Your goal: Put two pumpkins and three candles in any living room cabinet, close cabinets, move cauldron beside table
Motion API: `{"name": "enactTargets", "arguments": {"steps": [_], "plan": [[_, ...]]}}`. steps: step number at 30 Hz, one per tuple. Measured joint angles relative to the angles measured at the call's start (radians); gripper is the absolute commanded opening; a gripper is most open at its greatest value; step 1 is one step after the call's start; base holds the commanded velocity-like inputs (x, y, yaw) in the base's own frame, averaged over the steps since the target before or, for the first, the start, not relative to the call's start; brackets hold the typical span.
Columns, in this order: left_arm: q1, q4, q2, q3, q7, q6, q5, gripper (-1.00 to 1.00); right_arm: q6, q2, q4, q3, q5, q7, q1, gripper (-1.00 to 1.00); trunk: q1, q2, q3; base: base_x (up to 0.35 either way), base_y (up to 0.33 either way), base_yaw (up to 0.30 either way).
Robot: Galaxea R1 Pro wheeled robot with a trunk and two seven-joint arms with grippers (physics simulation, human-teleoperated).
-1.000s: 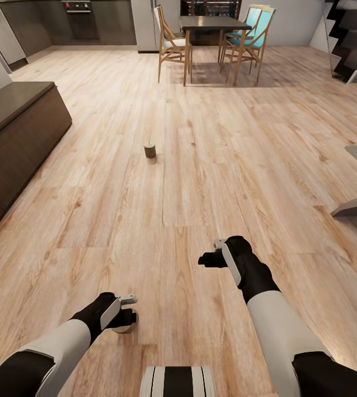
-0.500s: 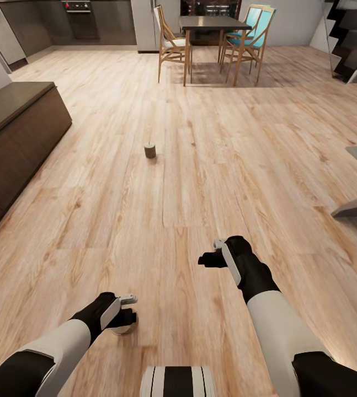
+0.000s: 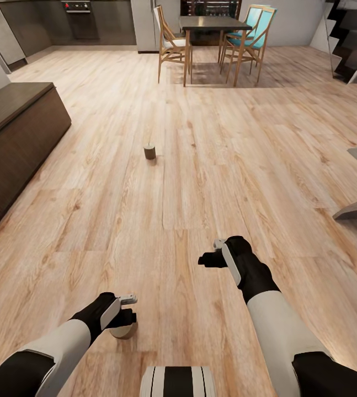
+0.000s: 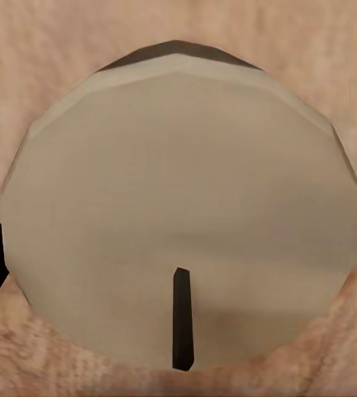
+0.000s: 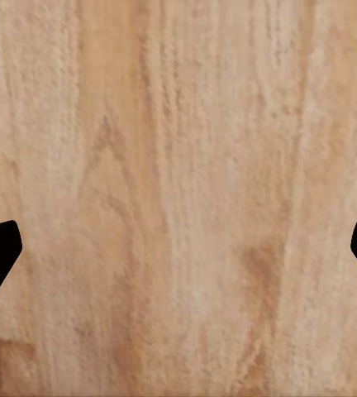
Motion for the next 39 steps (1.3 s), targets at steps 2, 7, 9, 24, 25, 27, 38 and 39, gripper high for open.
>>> {"name": "enactTargets", "arguments": {"steps": [2, 7, 9, 24, 25, 27, 38, 39], "plan": [[0.0, 0.0, 0.0, -0.001, 0.001, 0.0, -0.003, -1.0, 0.0, 0.0, 0.0, 0.0, 0.0, 0.0, 0.0, 1.0, 0.0, 0.0, 0.0, 0.0, 0.0, 0.0], [0.0, -0.001, -0.001, 0.0, 0.001, 0.0, -0.002, -1.0, 0.0, 0.0, 0.0, 0.0, 0.0, 0.0, 0.0, 1.0, 0.0, 0.0, 0.0, 0.0, 0.0, 0.0], [0.0, -0.001, -0.001, 0.0, 0.0, 0.0, -0.002, -1.0, 0.0, -0.001, 0.0, 0.0, 0.001, 0.0, 0.0, 1.0, 0.0, 0.0, 0.0, 0.0, 0.0, 0.0], [0.0, -0.002, -0.001, 0.0, -0.001, 0.004, -0.003, -1.0, 0.0, -0.001, 0.036, -0.003, 0.002, 0.001, 0.0, 1.0, -0.004, 0.002, 0.031, 0.0, 0.0, 0.0], [0.0, -0.002, -0.001, 0.0, -0.001, 0.004, -0.003, -1.0, 0.0, -0.001, 0.037, -0.003, 0.002, 0.001, 0.0, 1.0, -0.004, 0.002, 0.035, 0.0, 0.0, 0.0], [0.0, -0.002, -0.002, 0.0, -0.001, 0.005, -0.002, -1.0, 0.0, -0.001, 0.038, -0.003, 0.002, 0.001, 0.0, 1.0, -0.005, 0.003, 0.042, 0.0, 0.0, 0.0], [0.0, -0.002, -0.002, 0.001, -0.005, 0.007, -0.003, -1.0, 0.0, -0.001, 0.039, -0.003, 0.002, 0.001, 0.0, 1.0, -0.01, 0.005, 0.085, 0.0, 0.0, 0.0], [0.0, -0.002, -0.002, 0.001, -0.006, 0.007, -0.003, -1.0, 0.0, -0.001, 0.04, -0.003, 0.002, 0.001, 0.0, 1.0, -0.01, 0.005, 0.089, 0.0, 0.0, 0.0]]}}
